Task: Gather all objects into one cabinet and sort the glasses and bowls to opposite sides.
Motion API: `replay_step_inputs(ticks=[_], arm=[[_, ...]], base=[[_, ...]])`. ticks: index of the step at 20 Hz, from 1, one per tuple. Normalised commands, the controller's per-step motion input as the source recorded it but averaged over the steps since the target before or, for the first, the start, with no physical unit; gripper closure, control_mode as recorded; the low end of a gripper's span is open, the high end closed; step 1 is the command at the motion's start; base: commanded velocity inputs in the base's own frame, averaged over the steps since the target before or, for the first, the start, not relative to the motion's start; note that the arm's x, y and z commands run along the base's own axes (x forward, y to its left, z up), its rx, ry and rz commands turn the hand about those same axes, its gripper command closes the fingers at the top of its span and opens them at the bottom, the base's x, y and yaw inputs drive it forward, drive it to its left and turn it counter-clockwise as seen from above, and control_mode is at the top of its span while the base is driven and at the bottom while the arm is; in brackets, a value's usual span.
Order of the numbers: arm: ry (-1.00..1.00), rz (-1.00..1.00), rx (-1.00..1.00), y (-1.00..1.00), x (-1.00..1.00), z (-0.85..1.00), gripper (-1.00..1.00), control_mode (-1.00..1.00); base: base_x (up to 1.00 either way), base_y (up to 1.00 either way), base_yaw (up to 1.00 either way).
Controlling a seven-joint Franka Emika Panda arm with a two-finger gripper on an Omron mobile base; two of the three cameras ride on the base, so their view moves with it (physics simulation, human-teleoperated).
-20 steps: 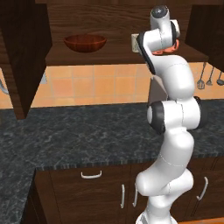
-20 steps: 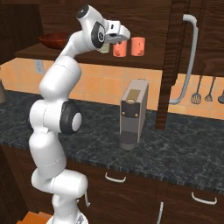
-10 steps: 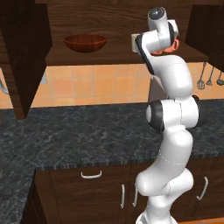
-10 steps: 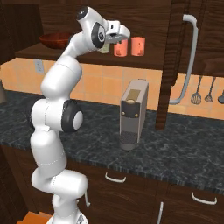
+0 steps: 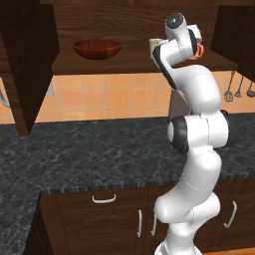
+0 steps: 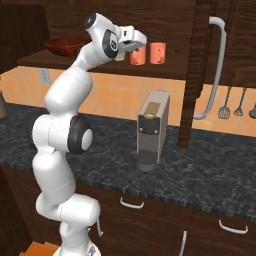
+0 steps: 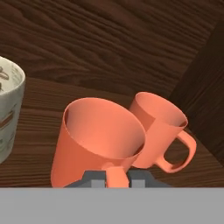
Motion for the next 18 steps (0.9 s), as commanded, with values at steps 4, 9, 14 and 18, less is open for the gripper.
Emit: replay_step_inputs(ticks=[4,9,14,18], arm=[[-0.03,0.0,-0.02,0.0,0.13,-0.49,-1.0,-1.0],[0.0,0.0,0.0,-0.04,0.15,-0.4,-1.0,-1.0],[-0.03,0.0,-0.01,0.04,-0.14,-0.02,-1.0,-1.0],[-0.08,0.01,-0.04,0.16,-0.46,0.04,-1.0,-1.0]], base=[[0.0,0.0,0.0],[0.0,0.0,0.0],[0.0,0.0,0.0],[0.0,0.0,0.0]])
